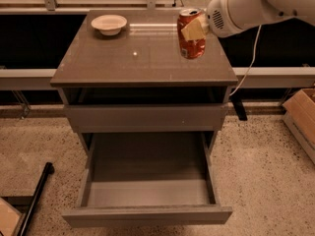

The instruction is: Pick coke can from middle drawer and place on counter

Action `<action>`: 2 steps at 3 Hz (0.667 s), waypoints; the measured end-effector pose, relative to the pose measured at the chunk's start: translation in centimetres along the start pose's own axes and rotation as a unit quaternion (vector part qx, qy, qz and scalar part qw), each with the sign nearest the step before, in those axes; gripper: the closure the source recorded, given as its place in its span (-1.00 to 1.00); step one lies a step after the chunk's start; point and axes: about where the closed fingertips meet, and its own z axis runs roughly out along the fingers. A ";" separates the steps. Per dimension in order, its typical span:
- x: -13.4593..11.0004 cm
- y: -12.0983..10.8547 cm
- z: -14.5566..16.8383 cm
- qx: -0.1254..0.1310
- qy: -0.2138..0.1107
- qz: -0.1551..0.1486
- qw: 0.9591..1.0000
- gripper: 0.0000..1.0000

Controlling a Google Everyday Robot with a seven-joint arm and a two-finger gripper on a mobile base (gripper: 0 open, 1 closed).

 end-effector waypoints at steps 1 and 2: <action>-0.9 -1.6 2.8 0.000 -0.035 0.021 0.999 1.00; -1.3 -3.0 5.2 -0.007 -0.070 0.031 0.997 0.67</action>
Offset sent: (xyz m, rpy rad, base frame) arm 0.0933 -0.0021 -0.0265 0.2033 -0.1450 0.0030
